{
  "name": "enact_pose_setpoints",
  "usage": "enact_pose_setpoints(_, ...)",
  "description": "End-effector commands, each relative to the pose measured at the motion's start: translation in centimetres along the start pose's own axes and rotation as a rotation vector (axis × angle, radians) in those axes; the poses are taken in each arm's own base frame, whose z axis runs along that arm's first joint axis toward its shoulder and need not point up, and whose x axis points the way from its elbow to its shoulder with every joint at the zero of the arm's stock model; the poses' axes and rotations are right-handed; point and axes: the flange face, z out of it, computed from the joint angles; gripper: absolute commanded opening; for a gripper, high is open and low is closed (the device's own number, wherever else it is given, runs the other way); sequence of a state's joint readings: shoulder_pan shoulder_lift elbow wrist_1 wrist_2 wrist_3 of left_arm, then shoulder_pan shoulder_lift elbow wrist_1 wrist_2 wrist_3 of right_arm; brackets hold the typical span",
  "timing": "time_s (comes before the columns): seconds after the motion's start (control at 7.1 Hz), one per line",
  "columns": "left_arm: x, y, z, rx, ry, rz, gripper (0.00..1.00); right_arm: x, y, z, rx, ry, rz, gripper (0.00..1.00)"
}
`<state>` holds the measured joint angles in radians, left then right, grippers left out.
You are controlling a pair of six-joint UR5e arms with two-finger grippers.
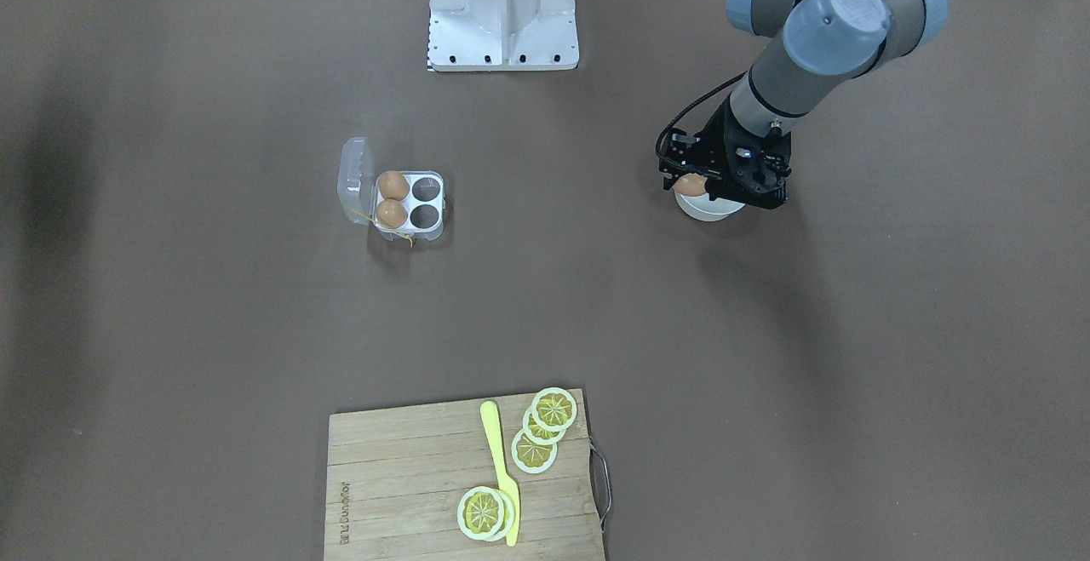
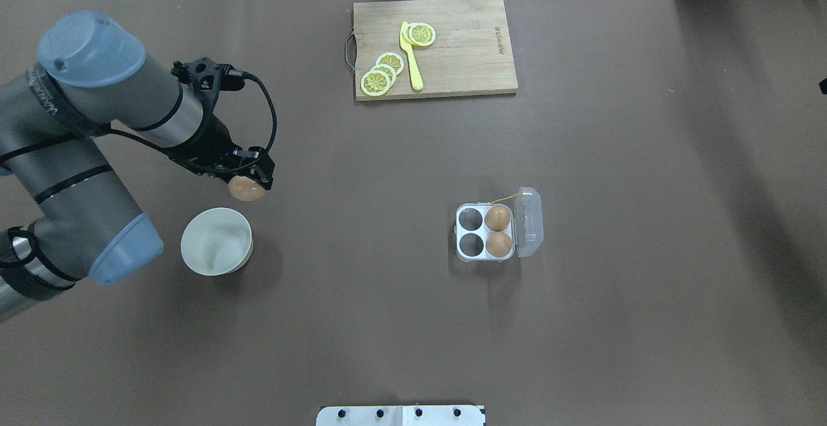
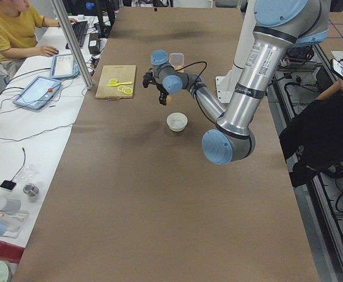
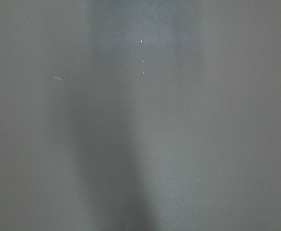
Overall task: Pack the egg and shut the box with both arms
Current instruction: 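Lift the egg out of the bowl with the left gripper toward the carton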
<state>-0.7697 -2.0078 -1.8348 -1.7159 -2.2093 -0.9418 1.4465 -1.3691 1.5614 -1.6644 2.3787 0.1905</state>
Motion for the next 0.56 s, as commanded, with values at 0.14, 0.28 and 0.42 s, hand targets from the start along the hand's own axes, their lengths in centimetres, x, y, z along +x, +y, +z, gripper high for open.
enact_pose_setpoints(0.14,4.5,-2.9,-0.8,0.108,0.192,-0.096,0.56,0.1,0.0,0.1,-0.003,-0.002,0.002,1.0)
enact_pose_setpoints(0.28,5.3,-3.2,-0.7,0.125,0.243,-0.12,0.56,0.1,0.1,0.1,-0.004,-0.001,0.003,1.0)
enact_pose_setpoints(0.42,7.5,-4.0,-1.3,0.133,0.283,-0.15,0.56,0.2,0.1,0.1,-0.004,0.0,0.003,1.0)
